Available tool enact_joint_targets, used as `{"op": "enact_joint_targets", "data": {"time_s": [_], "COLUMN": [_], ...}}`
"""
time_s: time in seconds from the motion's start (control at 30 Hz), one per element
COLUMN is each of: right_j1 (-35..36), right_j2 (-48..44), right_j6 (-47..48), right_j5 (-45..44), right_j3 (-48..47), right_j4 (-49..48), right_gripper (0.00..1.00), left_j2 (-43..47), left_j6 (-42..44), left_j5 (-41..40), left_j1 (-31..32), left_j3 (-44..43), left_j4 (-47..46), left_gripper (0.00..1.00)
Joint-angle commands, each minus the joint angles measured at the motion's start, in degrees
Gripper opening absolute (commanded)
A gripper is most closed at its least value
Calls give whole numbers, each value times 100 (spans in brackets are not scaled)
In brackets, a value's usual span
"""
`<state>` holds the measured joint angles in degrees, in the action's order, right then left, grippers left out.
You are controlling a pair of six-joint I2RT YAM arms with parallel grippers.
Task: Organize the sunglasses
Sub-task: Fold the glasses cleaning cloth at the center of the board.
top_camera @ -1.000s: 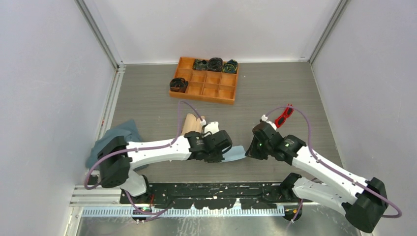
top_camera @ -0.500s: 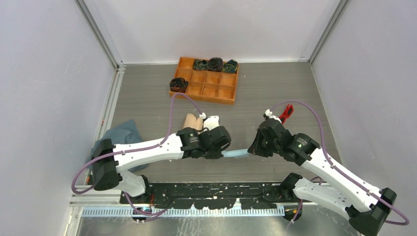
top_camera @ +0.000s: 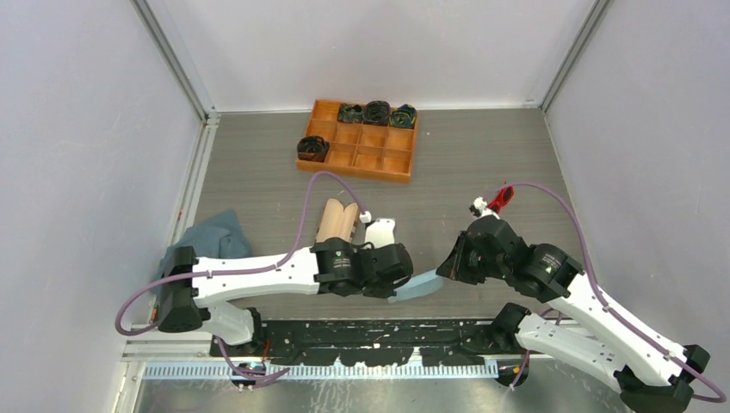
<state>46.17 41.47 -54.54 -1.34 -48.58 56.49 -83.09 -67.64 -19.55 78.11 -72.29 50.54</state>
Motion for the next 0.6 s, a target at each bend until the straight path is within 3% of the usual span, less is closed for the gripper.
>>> {"op": "enact_joint_targets", "data": {"time_s": [0.0, 0.17, 0.3, 0.57], "right_j1": [38, -14, -472, -1354], "right_j2": [174, 1071, 2075, 4214], "right_j6": [30, 361, 749, 1343], "right_j5": [-216, -608, -550, -208], "right_j3": [-95, 233, 330, -135], "right_j4": [8, -908, -1914, -3132], "right_gripper": [1, 0, 0, 0], "left_j2": [327, 171, -287, -2061], "left_j6": [-137, 346, 892, 2000], "left_j5": [-246, 254, 864, 1436], "left_j1": [-133, -1050, -1984, -2954], "left_j3": [154, 603, 916, -97], "left_j4": [-203, -771, -1615, -1780], "left_gripper": [1, 0, 1, 1]}}
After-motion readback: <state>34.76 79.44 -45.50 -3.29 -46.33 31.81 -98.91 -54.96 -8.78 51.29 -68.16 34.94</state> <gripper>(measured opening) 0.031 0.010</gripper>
